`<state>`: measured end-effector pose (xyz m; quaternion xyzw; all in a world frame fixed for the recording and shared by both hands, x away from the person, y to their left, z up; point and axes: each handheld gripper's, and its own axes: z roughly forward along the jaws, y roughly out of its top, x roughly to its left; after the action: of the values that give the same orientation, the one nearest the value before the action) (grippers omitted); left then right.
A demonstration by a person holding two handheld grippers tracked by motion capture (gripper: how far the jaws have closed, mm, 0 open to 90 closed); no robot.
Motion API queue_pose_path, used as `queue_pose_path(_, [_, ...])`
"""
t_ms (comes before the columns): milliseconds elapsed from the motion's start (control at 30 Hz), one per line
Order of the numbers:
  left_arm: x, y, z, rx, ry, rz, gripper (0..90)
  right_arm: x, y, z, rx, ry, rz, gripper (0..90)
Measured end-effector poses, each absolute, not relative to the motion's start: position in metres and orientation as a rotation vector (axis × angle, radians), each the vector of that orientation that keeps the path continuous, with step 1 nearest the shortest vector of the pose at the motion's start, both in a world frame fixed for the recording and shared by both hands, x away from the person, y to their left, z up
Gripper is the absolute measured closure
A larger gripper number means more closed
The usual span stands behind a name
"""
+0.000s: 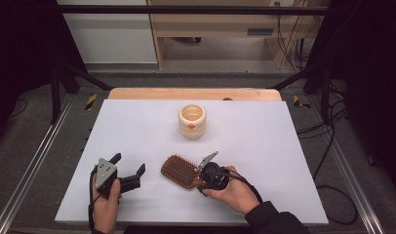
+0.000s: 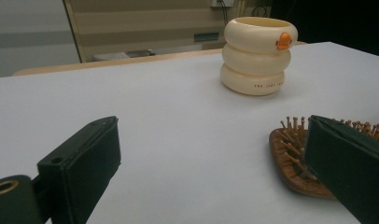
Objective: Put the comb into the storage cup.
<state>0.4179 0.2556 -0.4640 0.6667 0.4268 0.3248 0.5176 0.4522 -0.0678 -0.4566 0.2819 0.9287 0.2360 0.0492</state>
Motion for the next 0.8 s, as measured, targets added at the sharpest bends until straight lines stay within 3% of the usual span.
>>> queue_pose_path(400, [0.418, 0.254, -0.464, 1.603, 1.024, 0.777, 3.8, 0.454, -0.062, -0.455, 0.806, 2.843, 0.636, 68.6])
queue_pose_path(800, [0.417, 0.251, -0.464, 1.617, 1.016, 0.776, 3.8, 0.461, -0.057, -0.453, 0.811, 2.89, 0.573, 72.8])
